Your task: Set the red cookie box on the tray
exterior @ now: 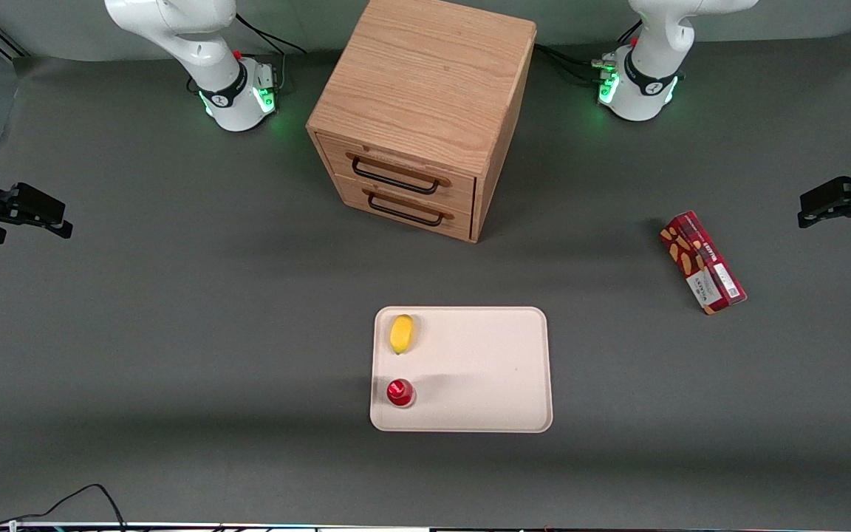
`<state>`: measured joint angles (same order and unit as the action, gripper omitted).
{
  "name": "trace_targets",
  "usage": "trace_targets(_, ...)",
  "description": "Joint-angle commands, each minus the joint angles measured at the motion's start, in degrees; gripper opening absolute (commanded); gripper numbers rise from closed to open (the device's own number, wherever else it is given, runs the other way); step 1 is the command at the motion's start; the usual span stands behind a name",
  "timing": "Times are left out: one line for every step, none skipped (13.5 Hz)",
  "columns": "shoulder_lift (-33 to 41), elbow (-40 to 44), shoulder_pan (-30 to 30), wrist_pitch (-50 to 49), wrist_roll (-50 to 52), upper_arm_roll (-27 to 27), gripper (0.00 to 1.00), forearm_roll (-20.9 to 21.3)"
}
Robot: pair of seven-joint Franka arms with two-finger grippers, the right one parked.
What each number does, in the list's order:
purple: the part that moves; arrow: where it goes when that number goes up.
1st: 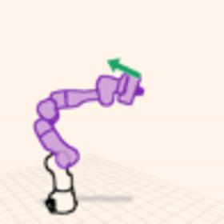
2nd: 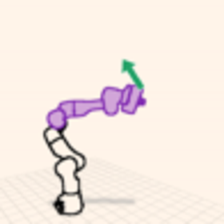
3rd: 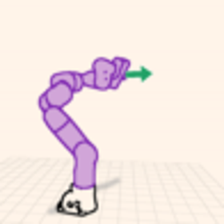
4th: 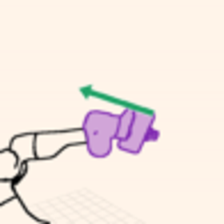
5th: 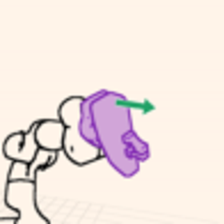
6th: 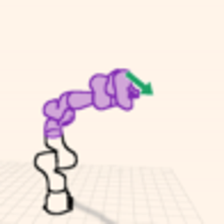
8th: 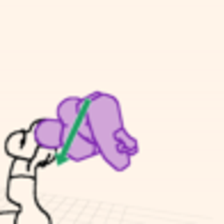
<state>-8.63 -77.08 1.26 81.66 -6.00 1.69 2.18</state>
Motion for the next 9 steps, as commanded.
trace_targets(-0.4,0.7,-0.2,-0.4,-0.2,-0.3,1.0,-0.9)
trace_targets(-0.3,0.7,-0.2,-0.4,-0.2,-0.2,1.0,-0.8)
trace_targets(-0.3,0.6,-0.2,-0.5,-0.2,-0.3,1.0,-0.8)
trace_targets(-0.3,0.4,-0.1,-0.8,-0.5,-0.3,1.0,-0.7)
trace_targets(-0.4,0.3,0.1,-1.1,-0.5,-0.3,1.0,-0.5)
trace_targets(0.0,-0.5,-0.1,-1.1,-0.5,-0.3,1.0,-0.2)
trace_targets(0.5,-1.7,-0.2,-0.6,-0.4,-0.3,1.0,-0.2)
trace_targets(0.6,-2.3,-0.3,0.3,-0.4,-0.1,1.0,-0.2)
trace_targets(0.6,-3.4,-0.8,1.5,-0.3,0.0,1.0,-0.4)
